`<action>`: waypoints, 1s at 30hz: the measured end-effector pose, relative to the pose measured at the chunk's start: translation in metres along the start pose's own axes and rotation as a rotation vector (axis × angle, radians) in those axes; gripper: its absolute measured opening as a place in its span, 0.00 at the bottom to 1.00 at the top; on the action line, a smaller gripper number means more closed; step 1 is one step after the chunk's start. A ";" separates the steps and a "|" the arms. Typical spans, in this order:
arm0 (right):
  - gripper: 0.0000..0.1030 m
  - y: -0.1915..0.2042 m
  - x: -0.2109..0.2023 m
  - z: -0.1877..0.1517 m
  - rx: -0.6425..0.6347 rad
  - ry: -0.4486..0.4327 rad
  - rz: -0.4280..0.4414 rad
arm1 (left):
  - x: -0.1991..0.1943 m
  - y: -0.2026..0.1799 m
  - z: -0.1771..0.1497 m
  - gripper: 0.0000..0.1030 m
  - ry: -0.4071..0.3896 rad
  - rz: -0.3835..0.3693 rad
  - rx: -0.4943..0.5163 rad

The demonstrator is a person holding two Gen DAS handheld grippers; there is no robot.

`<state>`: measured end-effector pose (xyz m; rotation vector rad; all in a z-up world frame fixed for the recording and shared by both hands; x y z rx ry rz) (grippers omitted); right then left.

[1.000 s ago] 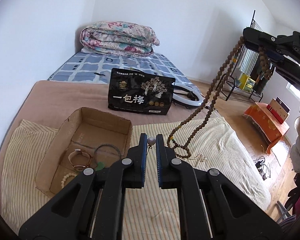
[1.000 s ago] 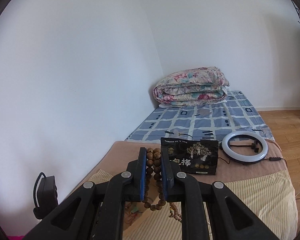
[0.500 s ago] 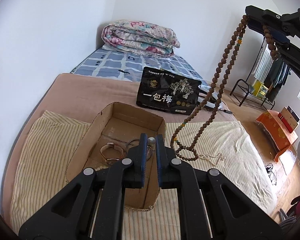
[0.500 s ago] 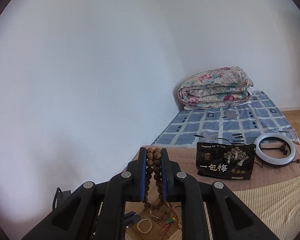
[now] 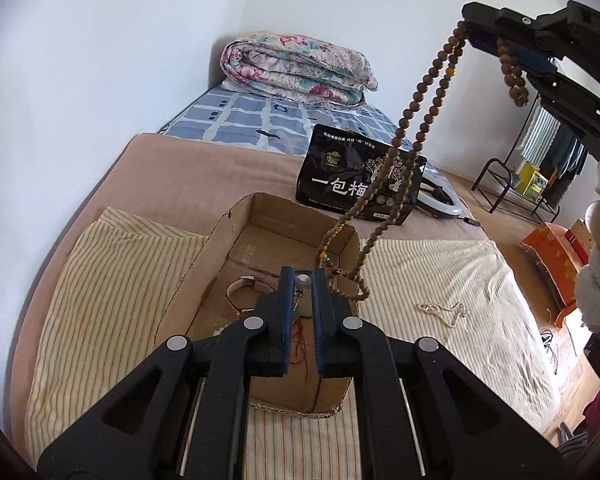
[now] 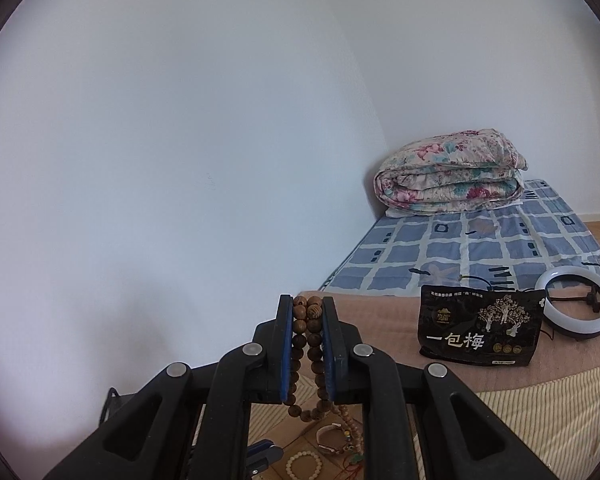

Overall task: Organize jewelry
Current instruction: 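Lower the bead strand into the box and open the right gripper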

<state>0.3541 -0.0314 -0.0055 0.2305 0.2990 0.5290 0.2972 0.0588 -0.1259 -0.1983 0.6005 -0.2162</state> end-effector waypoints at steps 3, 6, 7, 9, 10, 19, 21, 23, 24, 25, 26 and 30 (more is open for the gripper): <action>0.11 -0.010 0.014 -0.015 -0.010 0.032 -0.025 | 0.005 0.003 -0.004 0.06 0.013 0.004 -0.005; 0.11 -0.022 0.027 -0.029 -0.016 0.064 -0.047 | 0.009 0.006 -0.010 0.06 0.029 0.009 -0.004; 0.11 -0.026 0.031 -0.034 -0.017 0.077 -0.053 | 0.011 0.006 -0.012 0.06 0.035 0.011 -0.004; 0.11 -0.034 0.039 -0.044 -0.012 0.103 -0.065 | 0.014 0.007 -0.016 0.06 0.045 0.014 -0.002; 0.11 -0.037 0.042 -0.050 -0.010 0.116 -0.072 | 0.015 0.008 -0.018 0.06 0.050 0.016 -0.002; 0.11 -0.064 0.068 -0.105 -0.006 0.257 -0.113 | 0.027 0.007 -0.032 0.06 0.097 0.019 0.003; 0.11 -0.068 0.071 -0.112 -0.004 0.274 -0.124 | 0.029 0.006 -0.034 0.06 0.105 0.015 0.006; 0.13 -0.070 0.072 -0.118 0.006 0.287 -0.122 | 0.030 0.004 -0.035 0.06 0.110 0.015 0.008; 0.16 -0.071 0.073 -0.118 0.015 0.287 -0.121 | 0.031 0.005 -0.035 0.06 0.110 0.017 0.007; 0.16 -0.073 0.073 -0.118 0.022 0.285 -0.129 | 0.031 0.006 -0.035 0.06 0.109 0.017 0.005; 0.25 -0.074 0.072 -0.117 0.029 0.281 -0.137 | 0.031 0.007 -0.035 0.06 0.110 0.021 0.003; 0.68 -0.081 0.069 -0.113 0.035 0.272 -0.180 | 0.033 0.015 -0.036 0.47 0.118 0.042 -0.024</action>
Point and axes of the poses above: each gripper's, at about its wrist camera, not at the fingertips, and x roughly the way its jaws point, y to its left, z to its top, the point moved 10 cm from there along x, roughly the way its jaws point, and after that the axes turned 7 degrees about -y, right-handed, at the moved point
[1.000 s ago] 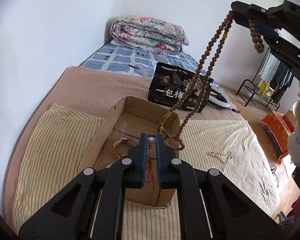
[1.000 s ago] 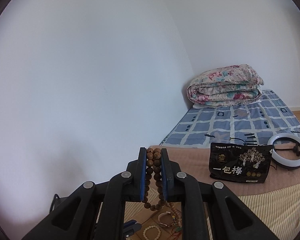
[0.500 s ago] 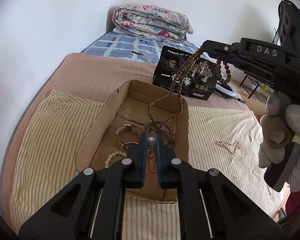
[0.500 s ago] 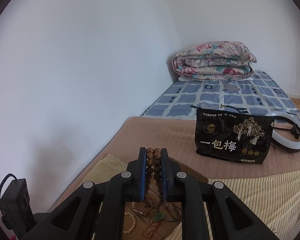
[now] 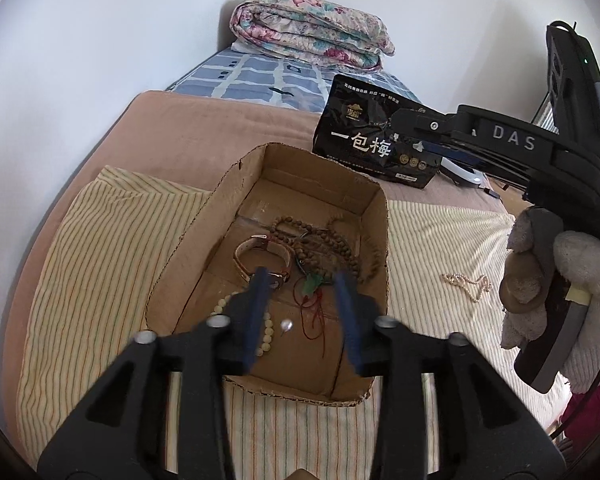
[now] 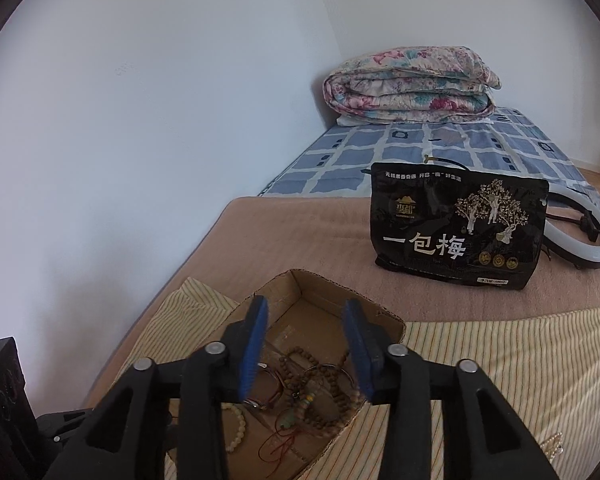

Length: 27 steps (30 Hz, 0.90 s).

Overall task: Organize jewelry
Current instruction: 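Lower the bead strand into the box and open the right gripper, then move the left gripper back to the pearl necklace on the sheet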

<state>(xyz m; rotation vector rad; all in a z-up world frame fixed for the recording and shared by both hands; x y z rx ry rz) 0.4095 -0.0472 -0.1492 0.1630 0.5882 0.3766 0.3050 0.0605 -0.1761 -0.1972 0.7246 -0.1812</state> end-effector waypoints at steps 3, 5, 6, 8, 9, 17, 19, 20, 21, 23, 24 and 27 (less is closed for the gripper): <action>0.81 -0.004 -0.005 0.003 0.000 -0.020 -0.024 | -0.001 0.003 0.000 0.49 -0.002 0.014 -0.001; 0.83 -0.004 -0.006 0.004 -0.006 -0.012 -0.031 | -0.002 0.003 0.001 0.49 -0.004 0.017 -0.009; 0.86 -0.004 -0.007 0.004 -0.007 -0.010 -0.035 | -0.002 0.003 0.002 0.49 -0.005 0.016 -0.013; 0.88 -0.003 -0.010 0.005 -0.010 -0.020 -0.039 | -0.003 0.002 0.003 0.49 -0.009 0.016 -0.015; 0.88 -0.003 -0.012 0.006 -0.012 -0.022 -0.041 | -0.004 0.001 0.004 0.49 -0.010 0.016 -0.014; 0.90 -0.005 -0.029 0.011 -0.039 -0.035 -0.055 | -0.009 -0.010 0.011 0.49 -0.036 0.012 -0.006; 0.90 -0.010 -0.035 0.010 -0.038 -0.028 -0.042 | -0.010 -0.014 0.013 0.49 -0.046 0.005 -0.005; 0.90 -0.013 -0.039 0.009 -0.037 -0.025 -0.037 | -0.009 -0.017 0.013 0.49 -0.044 0.002 -0.003; 0.90 -0.017 -0.043 0.009 -0.039 -0.024 -0.036 | -0.009 -0.021 0.013 0.49 -0.042 -0.004 0.003; 0.90 -0.030 -0.053 0.009 -0.044 -0.032 -0.049 | -0.009 -0.029 0.014 0.49 -0.048 -0.013 0.020; 0.90 -0.037 -0.060 0.009 -0.045 -0.045 -0.058 | -0.009 -0.033 0.015 0.49 -0.052 -0.016 0.030; 1.00 -0.066 -0.082 0.010 -0.040 -0.095 -0.106 | -0.007 -0.048 0.015 0.49 -0.058 -0.030 0.063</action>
Point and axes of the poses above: each gripper's, at about its wrist camera, not at the fingertips, and x roughly the way its jaws point, y to its left, z to its top, the point moved 10 cm from there along x, roughly the way its jaws point, and after that the axes turned 7 degrees about -y, right-handed, at the moved point
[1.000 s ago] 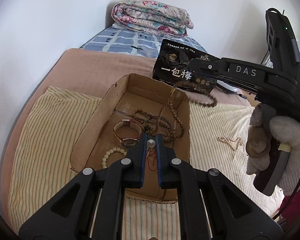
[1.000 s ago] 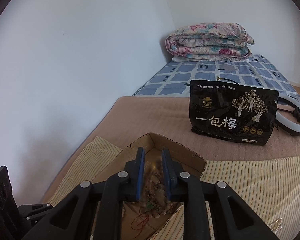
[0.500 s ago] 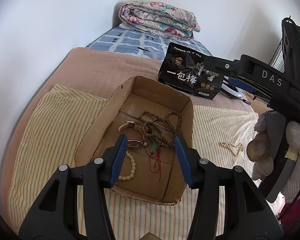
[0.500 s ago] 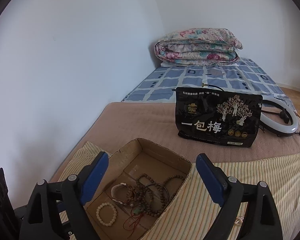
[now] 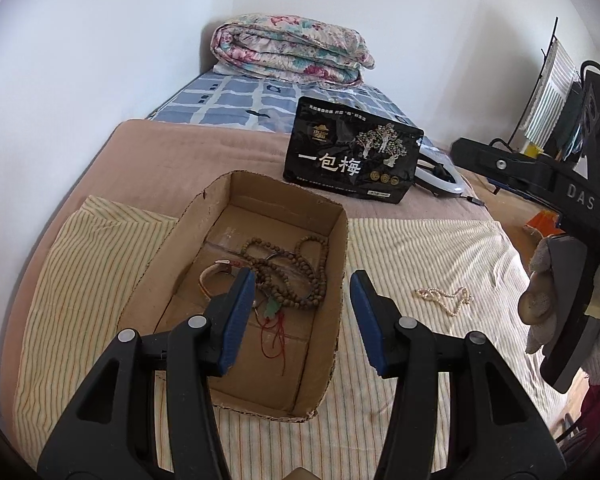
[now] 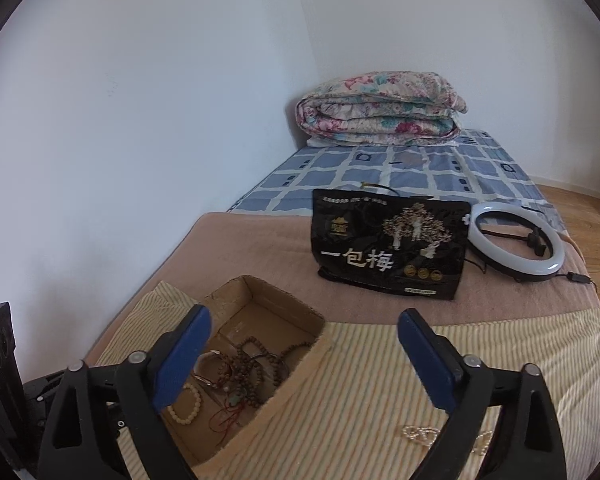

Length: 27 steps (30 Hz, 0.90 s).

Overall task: Organize jewelry
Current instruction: 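Move the left gripper back to the pearl necklace on the sheet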

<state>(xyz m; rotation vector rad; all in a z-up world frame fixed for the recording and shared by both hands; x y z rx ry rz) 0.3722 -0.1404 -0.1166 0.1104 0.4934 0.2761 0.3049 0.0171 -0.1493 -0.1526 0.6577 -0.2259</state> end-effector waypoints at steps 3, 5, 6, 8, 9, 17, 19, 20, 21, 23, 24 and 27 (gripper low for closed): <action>1.00 -0.034 -0.017 -0.006 0.011 -0.010 -0.026 | 0.005 -0.015 -0.002 0.49 0.005 -0.027 0.013; 1.00 -0.058 -0.028 -0.012 0.011 -0.002 -0.048 | 0.011 -0.025 -0.003 0.49 0.015 -0.043 0.018; 1.00 -0.070 -0.033 -0.015 0.009 -0.005 -0.065 | 0.013 -0.032 -0.003 0.49 0.018 -0.054 0.020; 1.00 -0.092 -0.043 -0.022 -0.002 -0.002 -0.101 | 0.018 -0.045 -0.003 0.49 0.020 -0.074 0.026; 1.00 -0.104 -0.048 -0.027 -0.005 0.002 -0.120 | 0.021 -0.051 -0.003 0.49 0.021 -0.081 0.030; 1.00 -0.176 -0.077 -0.061 -0.004 0.057 -0.220 | 0.049 -0.118 -0.018 0.49 0.069 -0.161 0.067; 1.00 -0.189 -0.081 -0.072 0.006 0.084 -0.221 | 0.056 -0.132 -0.023 0.49 0.085 -0.175 0.074; 1.00 -0.194 -0.081 -0.079 0.015 0.095 -0.220 | 0.061 -0.141 -0.026 0.49 0.096 -0.185 0.080; 1.00 -0.199 -0.082 -0.086 0.023 0.109 -0.220 | 0.065 -0.147 -0.028 0.49 0.103 -0.191 0.087; 1.00 -0.206 -0.079 -0.102 0.022 0.150 -0.231 | 0.072 -0.158 -0.033 0.45 0.117 -0.200 0.096; 1.00 -0.209 -0.077 -0.110 0.015 0.170 -0.233 | 0.077 -0.164 -0.036 0.45 0.130 -0.206 0.099; 0.96 -0.211 -0.070 -0.132 -0.011 0.236 -0.218 | 0.092 -0.174 -0.047 0.45 0.163 -0.216 0.108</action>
Point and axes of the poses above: each gripper's, at about its wrist camera, not at the fingertips, and x roughly the way its jaws point, y to its left, z to its top, the point moved 10 cm from there along x, roughly the way its jaws point, and after that the axes turned 7 degrees about -y, right-handed, at the moved point
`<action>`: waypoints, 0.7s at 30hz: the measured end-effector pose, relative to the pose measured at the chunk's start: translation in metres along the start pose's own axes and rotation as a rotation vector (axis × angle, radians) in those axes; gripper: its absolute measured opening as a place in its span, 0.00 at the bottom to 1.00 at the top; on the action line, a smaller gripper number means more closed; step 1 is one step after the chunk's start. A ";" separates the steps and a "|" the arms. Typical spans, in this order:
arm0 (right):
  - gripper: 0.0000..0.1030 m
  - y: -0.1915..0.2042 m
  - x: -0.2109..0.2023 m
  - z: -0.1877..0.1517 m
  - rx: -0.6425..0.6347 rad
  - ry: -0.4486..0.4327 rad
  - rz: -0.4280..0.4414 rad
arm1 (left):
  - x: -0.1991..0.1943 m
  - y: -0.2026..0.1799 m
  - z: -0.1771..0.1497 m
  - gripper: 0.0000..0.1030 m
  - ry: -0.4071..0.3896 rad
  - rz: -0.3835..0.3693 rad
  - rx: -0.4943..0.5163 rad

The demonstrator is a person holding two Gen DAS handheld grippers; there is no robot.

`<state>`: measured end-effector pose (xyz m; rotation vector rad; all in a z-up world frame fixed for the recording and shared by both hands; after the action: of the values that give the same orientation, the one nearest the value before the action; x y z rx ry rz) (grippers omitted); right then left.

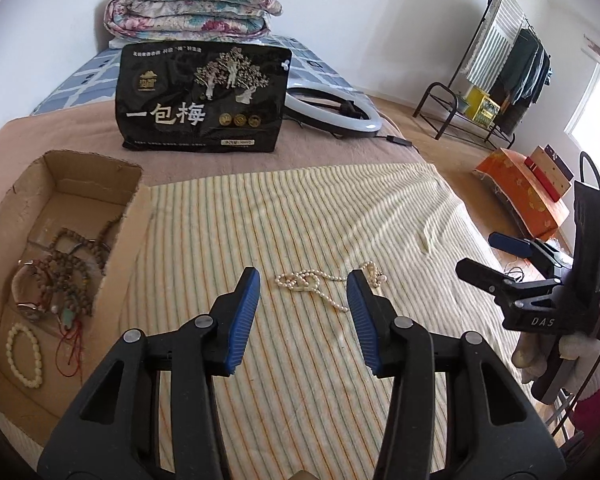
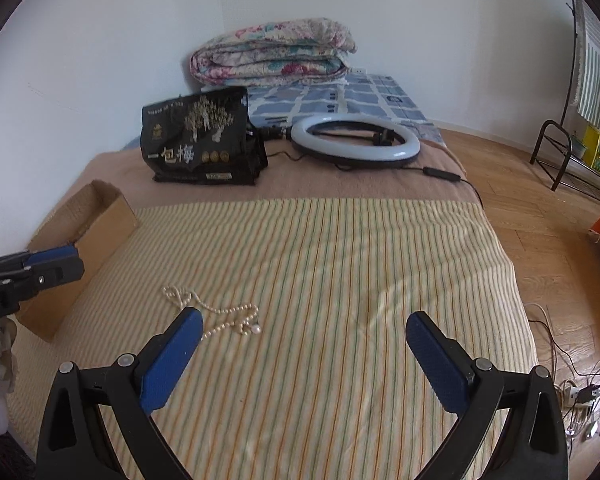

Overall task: Organize jewelry
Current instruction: 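Move the left gripper back to the pearl necklace on the sheet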

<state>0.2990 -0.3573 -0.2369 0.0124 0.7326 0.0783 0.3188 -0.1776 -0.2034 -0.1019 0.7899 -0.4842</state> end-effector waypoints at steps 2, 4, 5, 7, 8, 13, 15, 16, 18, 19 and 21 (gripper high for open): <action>0.94 0.000 0.005 -0.009 -0.018 0.027 0.010 | 0.012 -0.003 -0.006 0.45 0.028 -0.006 0.004; 0.93 0.001 0.008 -0.014 -0.028 0.040 0.019 | 0.024 -0.002 -0.010 0.45 0.050 0.006 -0.002; 0.93 0.001 0.010 -0.016 -0.027 0.044 0.022 | 0.030 -0.001 -0.012 0.45 0.063 0.004 -0.010; 0.93 -0.001 0.013 -0.018 -0.017 0.052 0.026 | 0.042 0.003 -0.016 0.45 0.090 -0.002 -0.036; 0.93 -0.002 0.014 -0.019 -0.011 0.055 0.026 | 0.048 0.005 -0.018 0.45 0.104 -0.006 -0.053; 0.91 -0.005 0.021 -0.020 0.014 0.064 0.035 | 0.072 0.020 -0.024 0.45 0.130 0.003 -0.132; 0.88 -0.004 0.025 -0.024 0.009 0.076 0.040 | 0.081 0.018 -0.025 0.45 0.142 -0.006 -0.147; 0.85 -0.003 0.027 -0.025 0.003 0.083 0.043 | 0.084 0.016 -0.026 0.45 0.144 -0.008 -0.146; 0.78 0.000 0.031 -0.028 -0.007 0.093 0.046 | 0.091 0.008 -0.027 0.45 0.152 -0.017 -0.130; 0.78 0.002 0.033 -0.030 -0.012 0.096 0.049 | 0.094 0.005 -0.028 0.45 0.154 -0.009 -0.111; 0.76 0.005 0.036 -0.032 -0.030 0.103 0.055 | 0.101 0.000 -0.031 0.45 0.156 0.028 -0.062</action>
<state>0.3036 -0.3499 -0.2848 -0.0003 0.8336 0.1428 0.3573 -0.2209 -0.2915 -0.1109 0.9583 -0.4446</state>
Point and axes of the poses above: each gripper's, at about its wrist camera, not at the fingertips, and x roughly the way its jaws point, y to its left, z to its top, the point moved 10 cm from there along x, roughly the way its jaws point, and after that the axes turned 7 degrees about -y, right-handed, at the moved point
